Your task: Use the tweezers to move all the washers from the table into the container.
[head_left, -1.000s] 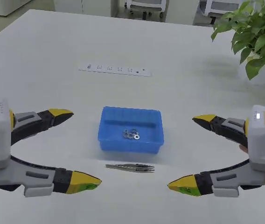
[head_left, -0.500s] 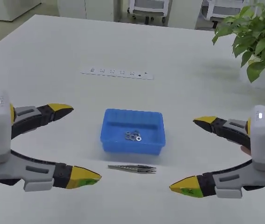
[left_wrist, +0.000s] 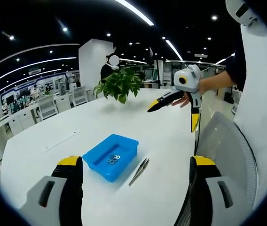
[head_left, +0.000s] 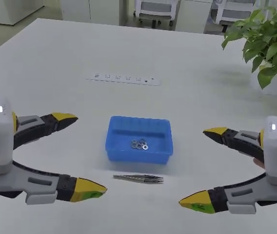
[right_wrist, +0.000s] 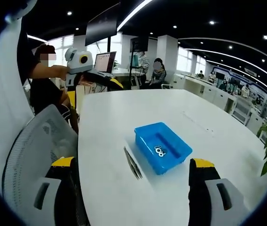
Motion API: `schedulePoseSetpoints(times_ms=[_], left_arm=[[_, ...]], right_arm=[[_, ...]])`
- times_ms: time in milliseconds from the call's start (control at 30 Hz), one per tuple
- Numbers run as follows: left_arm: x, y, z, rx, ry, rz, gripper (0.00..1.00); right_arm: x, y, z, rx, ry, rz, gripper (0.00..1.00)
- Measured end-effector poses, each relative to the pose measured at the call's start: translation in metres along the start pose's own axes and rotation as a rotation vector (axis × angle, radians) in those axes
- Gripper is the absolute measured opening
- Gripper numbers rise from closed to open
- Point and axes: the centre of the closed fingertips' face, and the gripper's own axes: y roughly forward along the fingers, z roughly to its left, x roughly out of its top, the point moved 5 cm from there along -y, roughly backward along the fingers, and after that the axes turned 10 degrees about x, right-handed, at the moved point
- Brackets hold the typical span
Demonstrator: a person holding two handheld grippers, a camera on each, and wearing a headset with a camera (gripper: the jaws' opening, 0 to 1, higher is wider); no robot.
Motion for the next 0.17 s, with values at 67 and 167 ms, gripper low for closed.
schedulePoseSetpoints(times_ms=[67, 167], left_arm=[[-0.0009, -0.0005, -0.0005, 0.000, 0.006, 0.006, 1.00], [-0.0003, -0.0013, -0.0003, 0.003, 0.005, 0.004, 1.00]], right_arm=[[-0.0005, 0.0002, 0.0004, 0.002, -0.003, 0.005, 1.00], [-0.0007, -0.0003, 0.0002, 0.005, -0.001, 0.002, 1.00]])
